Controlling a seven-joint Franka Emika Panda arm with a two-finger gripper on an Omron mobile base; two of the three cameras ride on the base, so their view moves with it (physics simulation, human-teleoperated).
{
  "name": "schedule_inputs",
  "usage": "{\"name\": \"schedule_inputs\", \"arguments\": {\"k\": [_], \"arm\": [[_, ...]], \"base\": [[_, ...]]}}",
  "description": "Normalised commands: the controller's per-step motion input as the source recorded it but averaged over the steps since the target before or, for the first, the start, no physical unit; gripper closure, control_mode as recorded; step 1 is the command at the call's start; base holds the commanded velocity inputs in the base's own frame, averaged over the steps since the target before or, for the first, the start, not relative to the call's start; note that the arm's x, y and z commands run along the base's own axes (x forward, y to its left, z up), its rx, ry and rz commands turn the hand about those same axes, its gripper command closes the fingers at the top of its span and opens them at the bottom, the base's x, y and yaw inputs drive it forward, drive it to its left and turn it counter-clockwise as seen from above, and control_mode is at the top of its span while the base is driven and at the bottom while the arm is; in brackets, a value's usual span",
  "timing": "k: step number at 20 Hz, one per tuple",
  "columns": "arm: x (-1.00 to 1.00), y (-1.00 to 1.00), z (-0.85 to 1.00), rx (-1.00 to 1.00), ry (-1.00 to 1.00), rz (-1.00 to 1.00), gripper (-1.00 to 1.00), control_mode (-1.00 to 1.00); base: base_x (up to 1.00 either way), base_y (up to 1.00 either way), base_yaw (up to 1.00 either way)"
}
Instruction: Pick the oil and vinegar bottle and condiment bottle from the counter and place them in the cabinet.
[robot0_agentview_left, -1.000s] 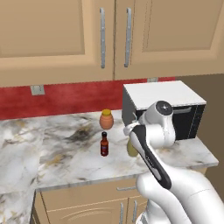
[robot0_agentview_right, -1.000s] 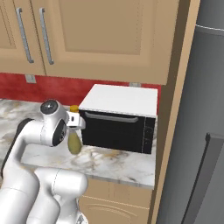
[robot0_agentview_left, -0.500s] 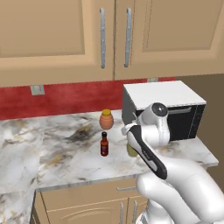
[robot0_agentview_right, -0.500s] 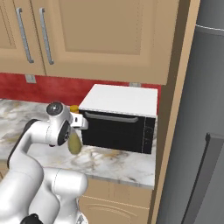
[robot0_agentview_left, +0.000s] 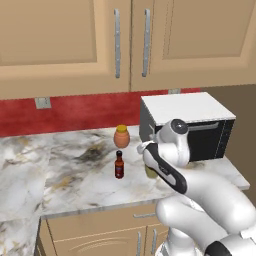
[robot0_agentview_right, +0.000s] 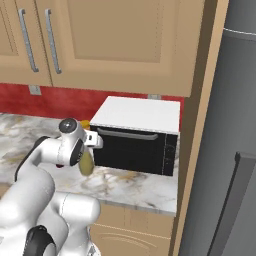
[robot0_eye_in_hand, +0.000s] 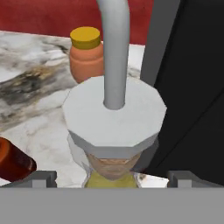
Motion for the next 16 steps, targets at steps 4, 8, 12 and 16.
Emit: {"name": "schedule_inputs", "arguments": {"k": [4, 8, 12, 16], "arm": [[0.11, 0.00, -0.11, 0.00, 0.00, 0.00, -1.00, -1.00], [0.05, 0.02, -0.12, 0.00, 0.00, 0.00, -1.00, -1.00], [0.09, 0.07, -0.13, 0.00, -0.08, -0.01, -1.00, -1.00], [0.05, 0.03, -0.14, 0.00, -0.17, -0.02, -1.00, -1.00]], "base": [[0.00, 0.00, 0.00], [0.00, 0.00, 0.00], [0.00, 0.00, 0.00], [0.00, 0.00, 0.00]]}}
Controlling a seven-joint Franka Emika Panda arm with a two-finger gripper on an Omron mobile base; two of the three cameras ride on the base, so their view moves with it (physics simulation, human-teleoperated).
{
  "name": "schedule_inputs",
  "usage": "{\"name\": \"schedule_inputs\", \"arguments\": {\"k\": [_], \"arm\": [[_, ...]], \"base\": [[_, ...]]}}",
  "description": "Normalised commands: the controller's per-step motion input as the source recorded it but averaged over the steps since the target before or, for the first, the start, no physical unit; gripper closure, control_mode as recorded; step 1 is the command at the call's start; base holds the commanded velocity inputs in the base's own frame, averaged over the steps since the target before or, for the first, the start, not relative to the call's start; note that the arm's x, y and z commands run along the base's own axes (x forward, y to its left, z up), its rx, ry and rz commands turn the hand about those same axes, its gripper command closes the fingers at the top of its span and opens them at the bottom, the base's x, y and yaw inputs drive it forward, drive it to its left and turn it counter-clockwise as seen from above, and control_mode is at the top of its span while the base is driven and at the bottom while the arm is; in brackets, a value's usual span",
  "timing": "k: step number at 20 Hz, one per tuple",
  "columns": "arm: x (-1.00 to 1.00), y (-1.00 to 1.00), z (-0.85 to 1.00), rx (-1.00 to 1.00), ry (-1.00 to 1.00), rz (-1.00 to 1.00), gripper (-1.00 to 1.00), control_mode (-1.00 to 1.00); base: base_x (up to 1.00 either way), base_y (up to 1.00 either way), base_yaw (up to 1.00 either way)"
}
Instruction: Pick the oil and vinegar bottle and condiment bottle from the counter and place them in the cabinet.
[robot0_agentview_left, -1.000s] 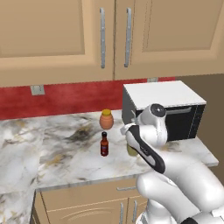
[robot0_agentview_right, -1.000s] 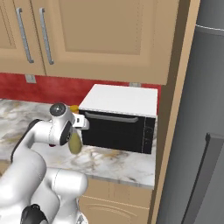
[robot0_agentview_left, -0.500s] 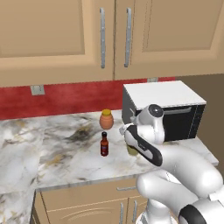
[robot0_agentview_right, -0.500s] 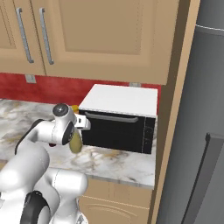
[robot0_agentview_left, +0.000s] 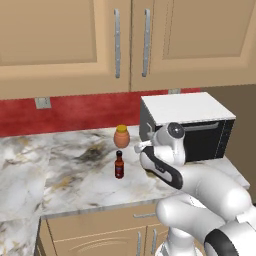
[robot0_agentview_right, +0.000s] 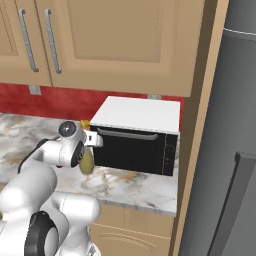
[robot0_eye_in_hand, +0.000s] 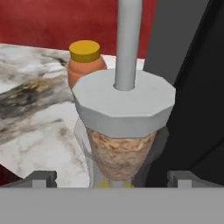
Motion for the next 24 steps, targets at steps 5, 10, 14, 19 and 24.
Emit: {"name": "schedule_inputs", "arguments": {"k": [5, 10, 14, 19, 24], "arm": [[0.01, 0.06, -0.19, -0.01, -0.14, -0.01, 1.00, -1.00], [0.08, 0.11, -0.21, -0.06, -0.01, 0.00, 1.00, -1.00], [0.08, 0.03, -0.17, -0.04, 0.00, 0.00, 1.00, -1.00], [0.01, 0.00, -0.06, 0.00, -0.02, 0.00, 1.00, -1.00], [-0.22, 0.00, 0.35, 0.02, -0.04, -0.02, 1.00, -1.00]], "base": [[0.00, 0.00, 0.00], [0.00, 0.00, 0.00], [0.00, 0.00, 0.00], [0.00, 0.00, 0.00], [0.00, 0.00, 0.00]]}}
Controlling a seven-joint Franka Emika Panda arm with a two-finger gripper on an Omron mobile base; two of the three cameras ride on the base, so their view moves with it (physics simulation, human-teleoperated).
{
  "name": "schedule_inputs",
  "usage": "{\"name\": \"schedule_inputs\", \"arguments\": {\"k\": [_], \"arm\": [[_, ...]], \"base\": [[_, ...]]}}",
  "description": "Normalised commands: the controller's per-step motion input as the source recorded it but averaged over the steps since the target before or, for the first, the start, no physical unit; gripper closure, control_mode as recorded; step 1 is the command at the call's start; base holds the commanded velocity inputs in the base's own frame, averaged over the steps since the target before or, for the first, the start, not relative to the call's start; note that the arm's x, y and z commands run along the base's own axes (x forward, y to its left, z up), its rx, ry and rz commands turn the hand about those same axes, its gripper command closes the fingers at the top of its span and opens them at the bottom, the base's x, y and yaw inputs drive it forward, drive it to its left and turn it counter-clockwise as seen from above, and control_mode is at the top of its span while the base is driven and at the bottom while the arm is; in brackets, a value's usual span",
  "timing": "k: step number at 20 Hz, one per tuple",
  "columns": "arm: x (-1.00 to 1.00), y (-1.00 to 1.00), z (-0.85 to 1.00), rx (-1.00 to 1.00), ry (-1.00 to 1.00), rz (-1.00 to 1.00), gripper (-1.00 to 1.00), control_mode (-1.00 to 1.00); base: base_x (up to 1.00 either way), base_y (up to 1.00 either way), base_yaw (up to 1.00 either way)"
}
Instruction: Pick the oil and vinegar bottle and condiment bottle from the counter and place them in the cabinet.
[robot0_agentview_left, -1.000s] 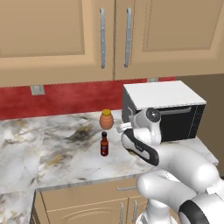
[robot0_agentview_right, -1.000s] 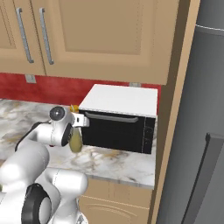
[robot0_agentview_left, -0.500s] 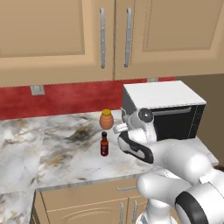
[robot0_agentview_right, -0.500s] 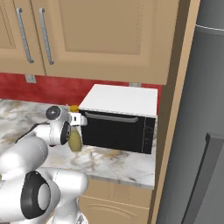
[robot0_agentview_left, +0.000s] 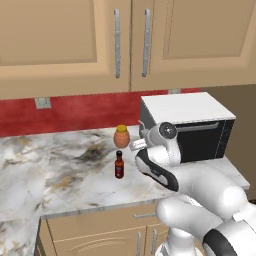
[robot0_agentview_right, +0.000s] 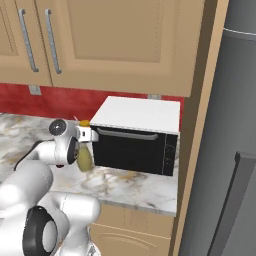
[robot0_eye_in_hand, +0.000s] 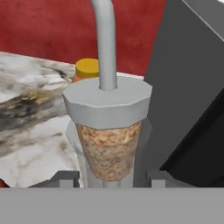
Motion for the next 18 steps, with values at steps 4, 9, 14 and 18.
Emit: {"name": "schedule_inputs", "arguments": {"k": [4, 9, 14, 18], "arm": [[-0.58, -0.01, 0.59, 0.02, -0.04, 0.00, 1.00, -1.00], [-0.72, -0.07, 0.78, 0.01, 0.00, 0.00, 1.00, -1.00], [-0.84, -0.14, 0.84, 0.01, 0.00, 0.00, 1.00, -1.00], [-0.79, -0.17, 0.81, 0.03, 0.00, 0.00, 1.00, -1.00]], "base": [[0.00, 0.00, 0.00], [0.00, 0.00, 0.00], [0.00, 0.00, 0.00], [0.00, 0.00, 0.00]]}}
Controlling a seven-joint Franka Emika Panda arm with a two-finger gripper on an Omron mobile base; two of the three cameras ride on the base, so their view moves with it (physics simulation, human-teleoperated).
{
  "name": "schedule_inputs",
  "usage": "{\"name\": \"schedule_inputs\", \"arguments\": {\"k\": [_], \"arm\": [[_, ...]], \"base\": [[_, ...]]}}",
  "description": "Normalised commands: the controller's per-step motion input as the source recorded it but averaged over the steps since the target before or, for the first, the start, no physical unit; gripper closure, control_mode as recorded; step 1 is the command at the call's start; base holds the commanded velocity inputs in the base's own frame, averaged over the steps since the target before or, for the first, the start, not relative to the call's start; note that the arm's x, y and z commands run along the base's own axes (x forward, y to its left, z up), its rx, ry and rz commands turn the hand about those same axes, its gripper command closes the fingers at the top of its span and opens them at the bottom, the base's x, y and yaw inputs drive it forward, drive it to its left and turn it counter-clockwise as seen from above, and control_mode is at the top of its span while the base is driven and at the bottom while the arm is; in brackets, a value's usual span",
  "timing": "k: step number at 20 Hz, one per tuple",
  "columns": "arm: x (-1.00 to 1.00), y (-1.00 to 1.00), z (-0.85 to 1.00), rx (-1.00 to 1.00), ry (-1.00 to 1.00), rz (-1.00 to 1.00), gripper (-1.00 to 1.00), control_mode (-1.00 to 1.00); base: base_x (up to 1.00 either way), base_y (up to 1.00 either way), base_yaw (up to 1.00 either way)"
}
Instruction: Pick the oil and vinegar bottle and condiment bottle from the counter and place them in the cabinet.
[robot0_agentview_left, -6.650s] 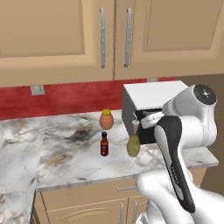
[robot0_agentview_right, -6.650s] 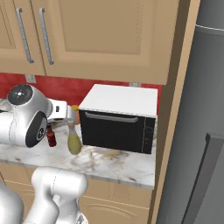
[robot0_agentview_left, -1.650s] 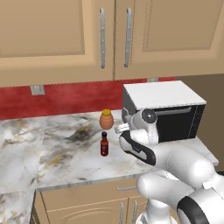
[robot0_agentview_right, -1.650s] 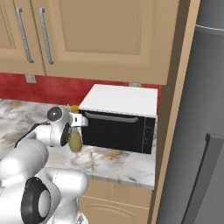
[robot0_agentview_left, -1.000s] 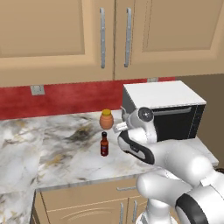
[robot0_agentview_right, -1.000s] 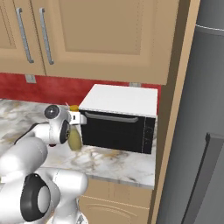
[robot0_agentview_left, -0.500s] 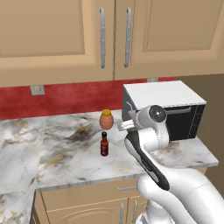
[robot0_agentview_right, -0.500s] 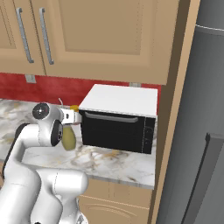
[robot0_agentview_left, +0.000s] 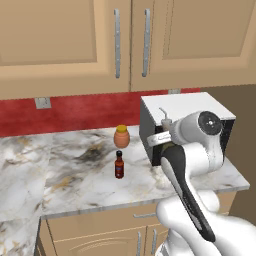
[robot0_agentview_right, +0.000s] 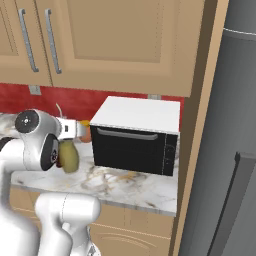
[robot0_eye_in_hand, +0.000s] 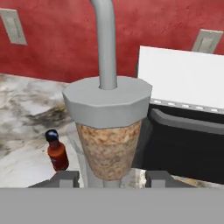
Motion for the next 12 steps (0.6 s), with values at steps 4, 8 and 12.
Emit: {"name": "schedule_inputs", "arguments": {"k": [4, 8, 12], "arm": [[-0.73, -0.22, 0.73, 0.06, -0.02, 0.00, 1.00, -1.00], [-0.47, -0.16, 0.53, 0.05, -0.05, -0.02, 1.00, -1.00], [-0.35, -0.15, 0.22, 0.13, -0.27, -0.01, 1.00, -1.00]], "base": [[0.00, 0.00, 0.00], [0.00, 0.00, 0.00], [0.00, 0.00, 0.00]]}}
